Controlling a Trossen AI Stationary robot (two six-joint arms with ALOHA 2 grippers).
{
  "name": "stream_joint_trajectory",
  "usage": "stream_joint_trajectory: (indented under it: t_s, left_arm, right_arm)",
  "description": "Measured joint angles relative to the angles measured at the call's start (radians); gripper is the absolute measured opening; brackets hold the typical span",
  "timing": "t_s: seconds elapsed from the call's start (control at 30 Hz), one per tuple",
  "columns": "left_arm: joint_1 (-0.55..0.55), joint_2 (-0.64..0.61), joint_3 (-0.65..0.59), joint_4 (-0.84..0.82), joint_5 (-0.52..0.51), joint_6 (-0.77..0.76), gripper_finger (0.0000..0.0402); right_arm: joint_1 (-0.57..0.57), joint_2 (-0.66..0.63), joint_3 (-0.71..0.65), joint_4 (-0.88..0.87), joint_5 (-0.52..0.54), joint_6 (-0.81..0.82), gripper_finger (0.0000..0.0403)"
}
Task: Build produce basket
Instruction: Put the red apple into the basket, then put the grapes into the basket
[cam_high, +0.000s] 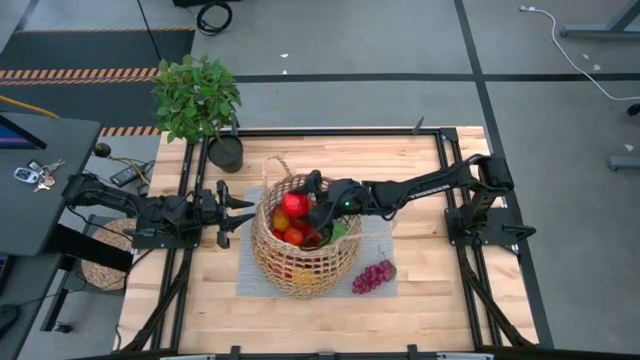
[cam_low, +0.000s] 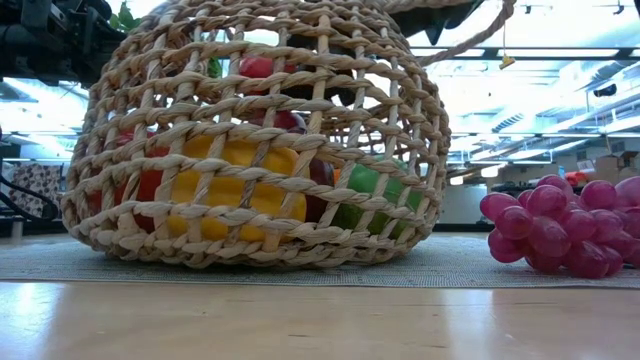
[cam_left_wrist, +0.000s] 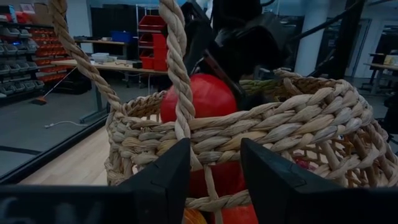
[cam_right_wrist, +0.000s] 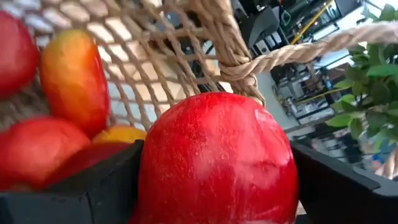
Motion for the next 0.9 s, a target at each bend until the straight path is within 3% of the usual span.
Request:
stream_joint_trajectory:
  t_s: [0.1, 0.27, 0.57, 0.7, 0.9]
  left_arm:
    - [0.000, 0.000, 0.000, 0.000, 0.000, 0.000, 0.0147]
    - [0.000, 0.000, 0.000, 0.000, 0.000, 0.000, 0.0152]
    - [0.000, 0.000, 0.000, 0.000, 0.000, 0.000, 0.0147]
    - [0.000, 0.000, 0.000, 0.000, 0.000, 0.000, 0.0151]
    - [0.000, 0.000, 0.000, 0.000, 0.000, 0.000, 0.0150]
  right_arm:
    - [0.000, 0.002, 0.000, 0.012, -0.008, 0.078, 0.0393]
    - [0.006, -0.012, -0.002, 0.023, -0.006, 0.122, 0.0392]
    - [0.085, -0.170, 0.000, -0.004, -0.012, 0.151, 0.0396]
    - [0.157, -0.256, -0.001, -0.008, -0.028, 0.300, 0.0396]
    - [0.259, -0.348, 0.000, -0.126, -0.179, 0.566, 0.0396]
